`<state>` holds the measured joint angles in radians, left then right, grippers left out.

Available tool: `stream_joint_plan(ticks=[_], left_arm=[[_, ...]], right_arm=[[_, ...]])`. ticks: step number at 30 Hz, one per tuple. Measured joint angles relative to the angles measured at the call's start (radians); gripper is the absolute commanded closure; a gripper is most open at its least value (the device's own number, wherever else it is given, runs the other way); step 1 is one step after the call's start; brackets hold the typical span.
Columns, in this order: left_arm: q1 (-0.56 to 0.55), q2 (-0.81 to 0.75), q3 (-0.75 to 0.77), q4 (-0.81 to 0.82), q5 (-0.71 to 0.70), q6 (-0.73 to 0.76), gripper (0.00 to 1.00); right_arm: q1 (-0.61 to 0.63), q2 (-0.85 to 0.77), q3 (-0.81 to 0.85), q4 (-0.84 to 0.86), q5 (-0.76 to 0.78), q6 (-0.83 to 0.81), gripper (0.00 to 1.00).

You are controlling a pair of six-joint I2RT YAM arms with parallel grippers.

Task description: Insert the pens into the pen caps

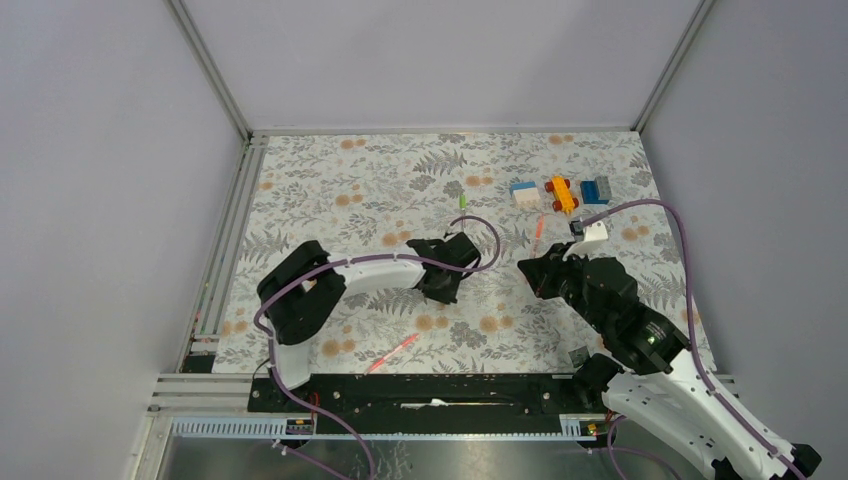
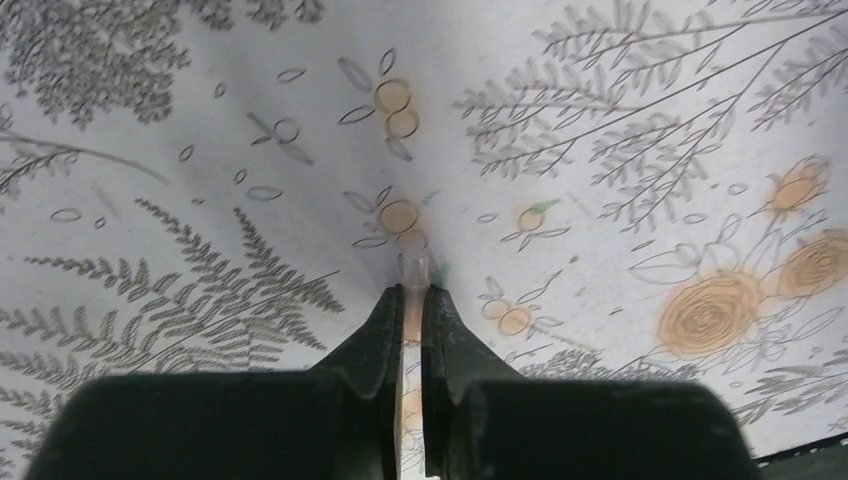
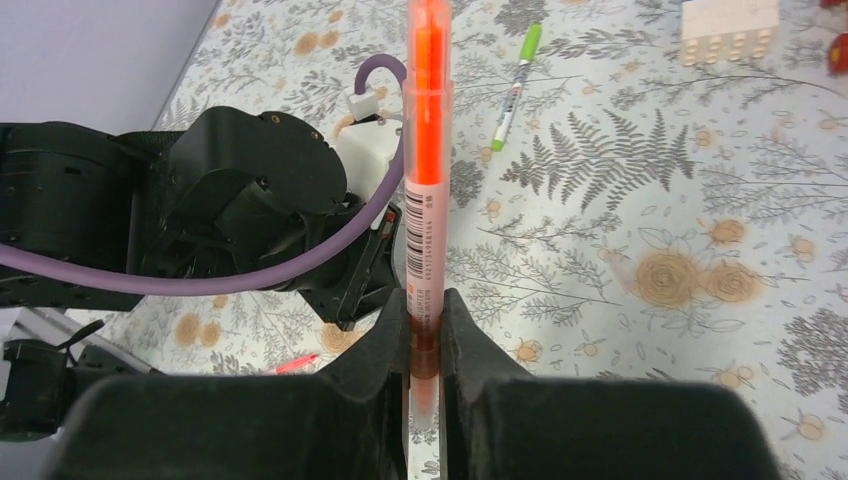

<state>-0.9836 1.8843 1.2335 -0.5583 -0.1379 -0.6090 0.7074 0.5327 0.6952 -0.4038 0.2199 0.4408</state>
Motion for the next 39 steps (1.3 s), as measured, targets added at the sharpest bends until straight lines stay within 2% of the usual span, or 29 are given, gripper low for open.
stream_joint_plan(ticks=[8,15,20,25,33,39], left_arm=[[0.035,-0.12,-0.127,0.015,0.005,0.034,1.0],[0.103,-0.377,-0.222,0.08,0.044,0.055,1.0],[0.215,-0.551,-0.283,0.195,0.176,0.055,1.0],[0.303,-0.627,-0.341,0.283,0.275,0.05,1.0],[0.344,-0.772,-0.449,0.486,0.406,0.024,1.0],[0.357,-0.857,-0.53,0.734,0.459,-0.045,1.0]], right_arm=[[-0.001,0.035,-0.067,0.142,-0.139,-0.028,1.0],[-0.002,0.103,-0.09,0.269,-0.26,-0.062,1.0],[-0.002,0.155,-0.092,0.354,-0.328,-0.084,1.0],[-0.002,0.219,-0.092,0.432,-0.38,-0.089,1.0],[-0.002,0.293,-0.092,0.522,-0.436,-0.068,1.0],[-0.002,0.326,-0.093,0.607,-0.492,-0.024,1.0]])
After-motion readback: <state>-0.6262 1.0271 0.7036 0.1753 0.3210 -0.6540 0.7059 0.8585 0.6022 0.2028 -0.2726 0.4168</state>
